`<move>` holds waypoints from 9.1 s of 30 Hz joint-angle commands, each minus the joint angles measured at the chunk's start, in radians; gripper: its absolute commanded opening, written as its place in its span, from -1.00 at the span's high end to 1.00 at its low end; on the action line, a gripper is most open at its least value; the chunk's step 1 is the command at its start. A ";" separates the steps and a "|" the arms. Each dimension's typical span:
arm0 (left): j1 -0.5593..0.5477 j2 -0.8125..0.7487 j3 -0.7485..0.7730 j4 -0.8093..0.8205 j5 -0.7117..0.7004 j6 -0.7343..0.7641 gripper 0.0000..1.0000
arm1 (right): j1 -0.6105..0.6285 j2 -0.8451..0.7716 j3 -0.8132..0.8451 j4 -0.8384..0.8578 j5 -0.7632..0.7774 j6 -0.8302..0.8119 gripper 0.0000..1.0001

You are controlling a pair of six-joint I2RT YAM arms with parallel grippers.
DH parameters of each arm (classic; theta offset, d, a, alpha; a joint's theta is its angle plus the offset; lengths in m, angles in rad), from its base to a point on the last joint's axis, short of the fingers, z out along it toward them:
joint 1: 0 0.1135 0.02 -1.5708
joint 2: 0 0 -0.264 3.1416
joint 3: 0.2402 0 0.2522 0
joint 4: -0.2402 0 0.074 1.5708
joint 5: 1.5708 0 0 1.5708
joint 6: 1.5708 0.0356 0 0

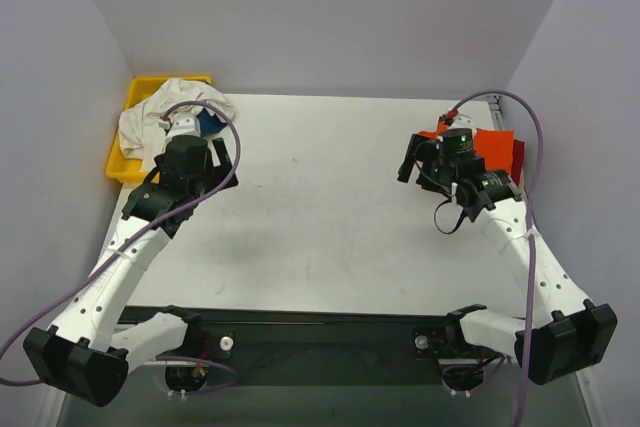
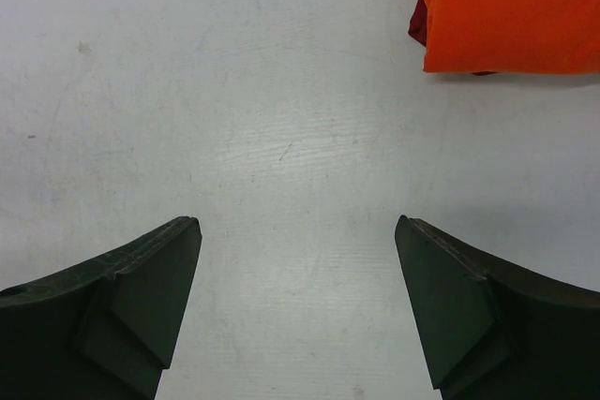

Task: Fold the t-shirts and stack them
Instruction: Grab crumpled tshirt from bin with the left arm, then move the tshirt to the center of the board, then flatten out the tshirt

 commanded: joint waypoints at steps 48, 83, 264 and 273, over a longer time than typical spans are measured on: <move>0.495 1.171 1.040 0.006 0.201 0.212 -0.80 | -0.071 0.054 0.135 0.002 0.018 -0.020 -0.79; 0.593 0.977 1.117 0.067 0.275 0.202 1.00 | -0.103 0.057 0.173 -0.064 0.024 -0.034 -0.80; -0.116 0.798 0.276 0.045 0.680 -0.010 -0.18 | -0.184 0.333 0.081 -0.158 -0.249 0.043 1.00; -0.137 0.868 0.307 0.019 0.631 -0.002 -0.18 | -0.186 0.316 0.067 -0.153 -0.258 0.039 1.00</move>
